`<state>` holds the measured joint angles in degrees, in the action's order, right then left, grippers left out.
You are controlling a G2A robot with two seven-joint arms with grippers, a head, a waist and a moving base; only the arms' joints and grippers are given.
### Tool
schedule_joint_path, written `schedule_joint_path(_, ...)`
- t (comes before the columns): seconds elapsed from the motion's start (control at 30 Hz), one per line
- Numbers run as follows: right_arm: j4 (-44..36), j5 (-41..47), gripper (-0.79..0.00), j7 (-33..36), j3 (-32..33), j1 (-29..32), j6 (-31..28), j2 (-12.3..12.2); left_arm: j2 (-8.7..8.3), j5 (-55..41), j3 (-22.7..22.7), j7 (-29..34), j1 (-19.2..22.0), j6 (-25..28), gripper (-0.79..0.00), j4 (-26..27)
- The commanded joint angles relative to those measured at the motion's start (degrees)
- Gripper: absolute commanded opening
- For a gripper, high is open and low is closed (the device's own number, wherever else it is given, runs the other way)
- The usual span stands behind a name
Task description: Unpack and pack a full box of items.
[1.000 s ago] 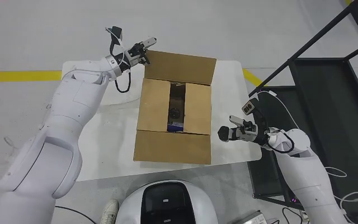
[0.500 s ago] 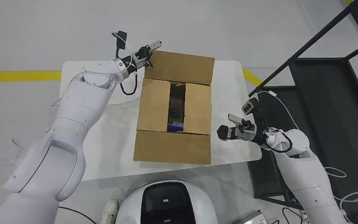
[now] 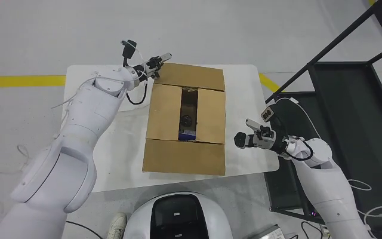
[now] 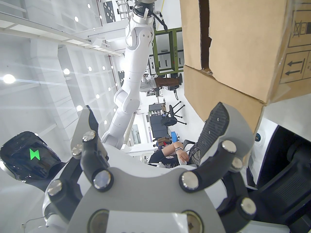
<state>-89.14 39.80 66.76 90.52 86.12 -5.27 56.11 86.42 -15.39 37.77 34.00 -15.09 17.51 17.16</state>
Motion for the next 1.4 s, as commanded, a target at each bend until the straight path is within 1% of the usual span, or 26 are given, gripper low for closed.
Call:
schedule_joint_path(0.0, 0.2, 0.3, 0.0, -0.1, 0.0, -0.1, -0.1, 0.0, 0.29, 0.3, 0.1, -0.2, 0.1, -0.4, 0.0, -0.4)
schedule_joint_path(0.17, 1.0, 1.2, 0.0, 0.0, 0.1, -0.2, 0.0, 0.0, 0.94, 1.4, 0.2, -0.3, 0.8, -1.1, 0.0, -1.5)
schedule_joint_path(0.33, 1.4, 1.6, 0.0, 0.3, 0.1, -0.4, -0.1, 0.1, 1.26, 3.7, 0.0, 1.0, 1.4, -1.8, 0.0, -2.6)
schedule_joint_path(0.67, 1.9, 2.2, 0.0, 1.0, -0.4, -0.9, -0.2, 0.1, 0.71, 4.9, 1.2, 6.7, 1.6, -0.4, 0.0, -4.2)
schedule_joint_path(0.97, 1.8, 1.7, 0.0, 1.4, -1.5, -1.5, 0.2, 0.2, -0.82, 2.8, 3.9, 13.1, 1.6, 0.8, 0.0, -4.4)
schedule_joint_path(1.07, 1.6, 1.2, 0.0, 1.3, -2.2, -2.0, 0.5, 0.3, -1.43, -0.1, 5.8, 15.6, 1.6, 0.8, 0.0, -4.2)
schedule_joint_path(1.13, 1.3, 0.7, 0.0, 1.2, -2.8, -2.4, 0.6, 0.3, -2.0, -1.7, 7.1, 14.3, 1.9, 1.8, 0.0, -4.2)
schedule_joint_path(1.23, -0.3, -1.1, 0.0, 0.2, -3.9, -3.3, 0.6, 0.4, -2.83, -5.3, 9.8, 10.6, 1.7, 4.3, 0.0, -3.6)
schedule_joint_path(1.37, -3.9, -3.9, 0.0, -1.6, -6.4, -4.8, 1.5, 0.6, -4.25, -9.7, 13.2, 10.3, 0.5, 8.0, 0.0, -1.9)
